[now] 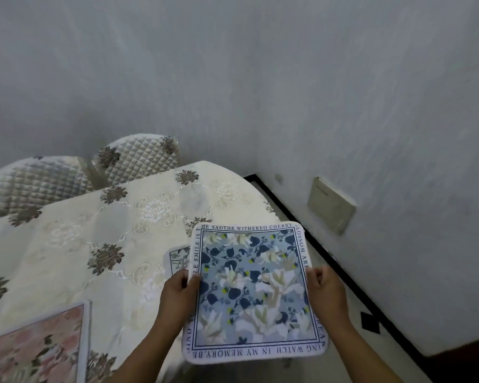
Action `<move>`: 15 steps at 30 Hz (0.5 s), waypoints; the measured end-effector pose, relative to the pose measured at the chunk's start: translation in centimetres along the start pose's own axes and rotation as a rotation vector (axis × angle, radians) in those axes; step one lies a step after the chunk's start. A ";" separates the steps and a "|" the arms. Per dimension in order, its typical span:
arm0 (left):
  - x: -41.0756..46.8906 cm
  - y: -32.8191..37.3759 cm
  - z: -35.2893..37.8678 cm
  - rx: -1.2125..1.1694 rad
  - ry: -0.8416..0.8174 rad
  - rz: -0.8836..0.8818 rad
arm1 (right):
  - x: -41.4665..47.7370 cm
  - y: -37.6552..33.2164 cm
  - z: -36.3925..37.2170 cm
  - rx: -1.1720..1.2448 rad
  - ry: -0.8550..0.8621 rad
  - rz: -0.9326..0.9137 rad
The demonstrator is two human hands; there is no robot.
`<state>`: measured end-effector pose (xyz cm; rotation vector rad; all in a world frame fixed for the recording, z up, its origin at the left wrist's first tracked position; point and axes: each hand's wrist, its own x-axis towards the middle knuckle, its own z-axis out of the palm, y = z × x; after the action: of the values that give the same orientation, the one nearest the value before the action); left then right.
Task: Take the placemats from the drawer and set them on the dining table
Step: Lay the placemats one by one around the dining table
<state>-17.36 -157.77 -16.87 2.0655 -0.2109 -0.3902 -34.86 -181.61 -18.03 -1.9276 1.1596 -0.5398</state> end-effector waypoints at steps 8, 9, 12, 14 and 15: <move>1.5 9.8 9.1 0.094 -0.063 0.054 | 9.0 3.3 -8.8 0.096 0.048 0.020; 2.0 11.4 11.0 0.100 -0.059 0.060 | 11.0 4.0 -10.0 0.105 0.055 0.014; 3.7 16.0 16.3 0.133 -0.011 0.093 | 17.1 5.2 -13.5 0.084 0.059 -0.016; 4.9 18.6 19.7 0.143 0.016 0.098 | 21.3 5.6 -15.7 0.076 0.034 -0.036; 5.3 19.8 20.8 0.145 0.017 0.087 | 23.0 5.4 -16.6 0.077 0.024 -0.055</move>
<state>-19.73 -186.14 -10.41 2.1919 -0.3260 -0.3117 -37.99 -210.00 -13.72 -1.8963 1.0879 -0.6303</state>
